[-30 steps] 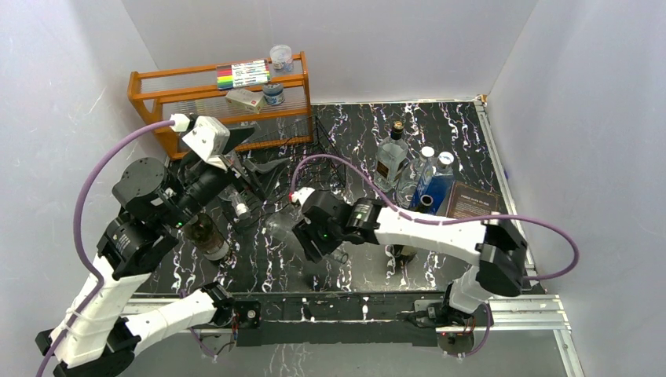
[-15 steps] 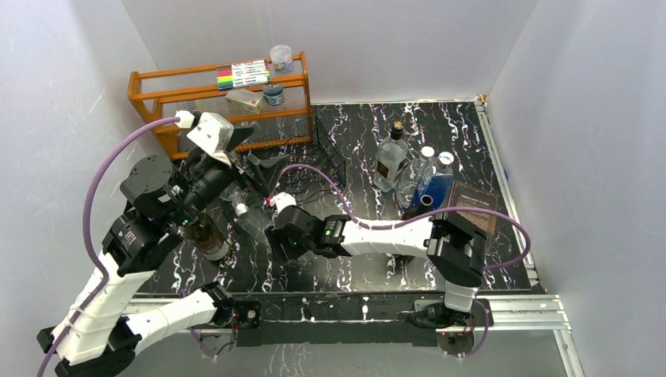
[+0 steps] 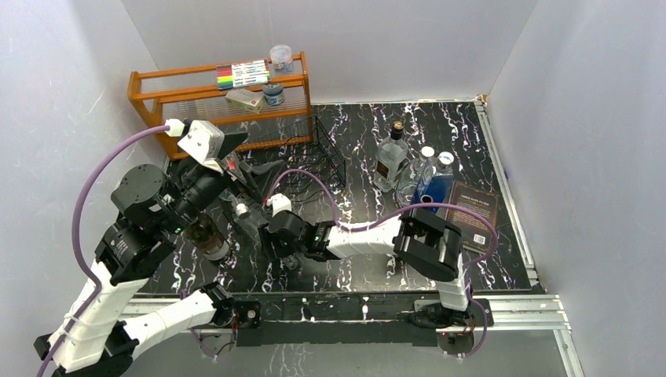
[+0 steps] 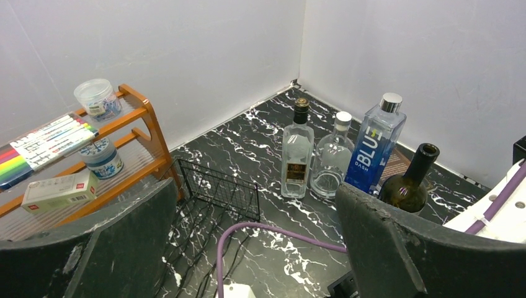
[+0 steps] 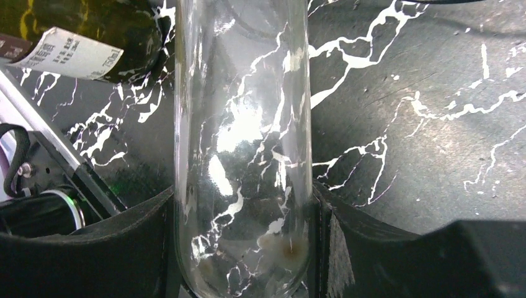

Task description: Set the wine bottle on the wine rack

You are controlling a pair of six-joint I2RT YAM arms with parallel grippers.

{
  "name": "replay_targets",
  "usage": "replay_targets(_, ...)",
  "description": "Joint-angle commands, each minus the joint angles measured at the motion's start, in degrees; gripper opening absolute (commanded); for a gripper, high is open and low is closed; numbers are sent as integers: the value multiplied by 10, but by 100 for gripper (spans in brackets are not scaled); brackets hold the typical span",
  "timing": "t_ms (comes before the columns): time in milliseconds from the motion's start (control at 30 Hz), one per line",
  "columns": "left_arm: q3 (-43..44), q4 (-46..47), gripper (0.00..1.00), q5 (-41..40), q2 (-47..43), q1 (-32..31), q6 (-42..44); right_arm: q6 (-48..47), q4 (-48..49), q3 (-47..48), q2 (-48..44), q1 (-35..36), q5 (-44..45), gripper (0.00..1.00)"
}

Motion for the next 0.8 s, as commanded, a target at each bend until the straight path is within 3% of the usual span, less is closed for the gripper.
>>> replay_targets(0,3,-9,98,-4,1,1,-7,8,107,8,-7,-2,43,0)
replay_targets(600,29,-38,98,-19,16,1,2,-6,165,96,101,-43,29,0)
replay_targets(767,25,-40,98,-20,17,1,5,-3,177,103,120,-43,28,18)
